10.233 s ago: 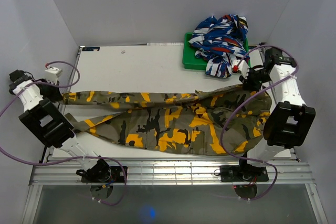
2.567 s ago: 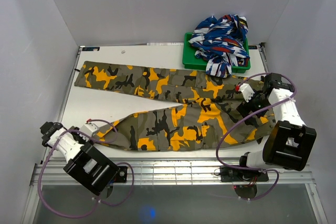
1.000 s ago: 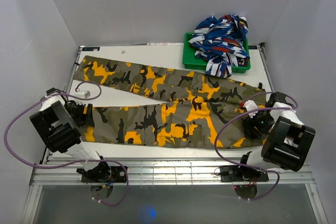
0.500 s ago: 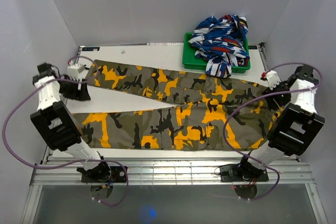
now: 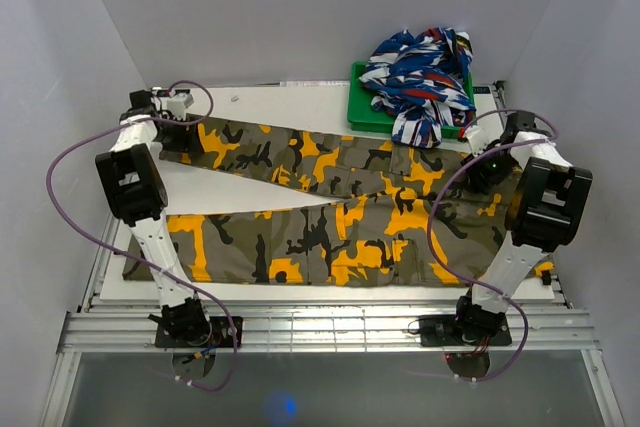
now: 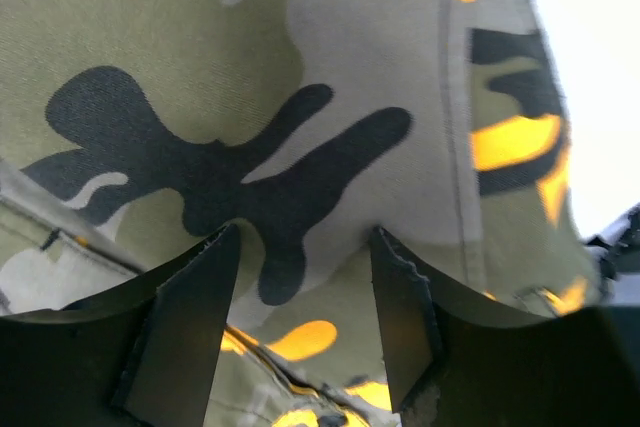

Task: Fold and stack the trousers
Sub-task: Flatten the trousers out, then fold the trousers

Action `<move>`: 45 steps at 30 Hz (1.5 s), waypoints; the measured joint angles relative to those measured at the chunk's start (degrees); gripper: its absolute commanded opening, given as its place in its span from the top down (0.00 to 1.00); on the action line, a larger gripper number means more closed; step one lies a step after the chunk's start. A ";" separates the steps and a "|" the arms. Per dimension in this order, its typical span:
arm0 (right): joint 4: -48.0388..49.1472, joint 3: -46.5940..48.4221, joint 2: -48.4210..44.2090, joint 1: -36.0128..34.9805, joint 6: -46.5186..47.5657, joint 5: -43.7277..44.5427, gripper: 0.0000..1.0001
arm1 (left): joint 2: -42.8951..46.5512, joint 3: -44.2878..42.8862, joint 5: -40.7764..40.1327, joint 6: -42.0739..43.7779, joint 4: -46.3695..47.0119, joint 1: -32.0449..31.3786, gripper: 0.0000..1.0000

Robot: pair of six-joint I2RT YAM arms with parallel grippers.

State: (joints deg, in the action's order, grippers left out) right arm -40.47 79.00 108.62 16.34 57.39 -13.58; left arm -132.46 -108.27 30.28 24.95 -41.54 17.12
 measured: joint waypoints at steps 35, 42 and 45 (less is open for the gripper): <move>-20.79 37.46 14.49 3.45 18.40 -4.66 0.22 | 12.57 -2.91 10.86 21.79 -14.19 11.69 0.04; -24.35 31.78 19.52 3.82 22.40 -4.59 0.24 | 10.16 -2.23 13.49 23.19 -10.71 12.20 0.05; -25.07 31.08 20.63 3.74 23.56 -4.59 0.26 | 7.15 -4.72 13.77 25.66 -11.21 12.28 0.06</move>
State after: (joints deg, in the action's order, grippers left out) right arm -65.54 110.08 129.25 20.08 80.95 -18.17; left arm -125.32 -112.99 44.05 50.61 -52.75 29.41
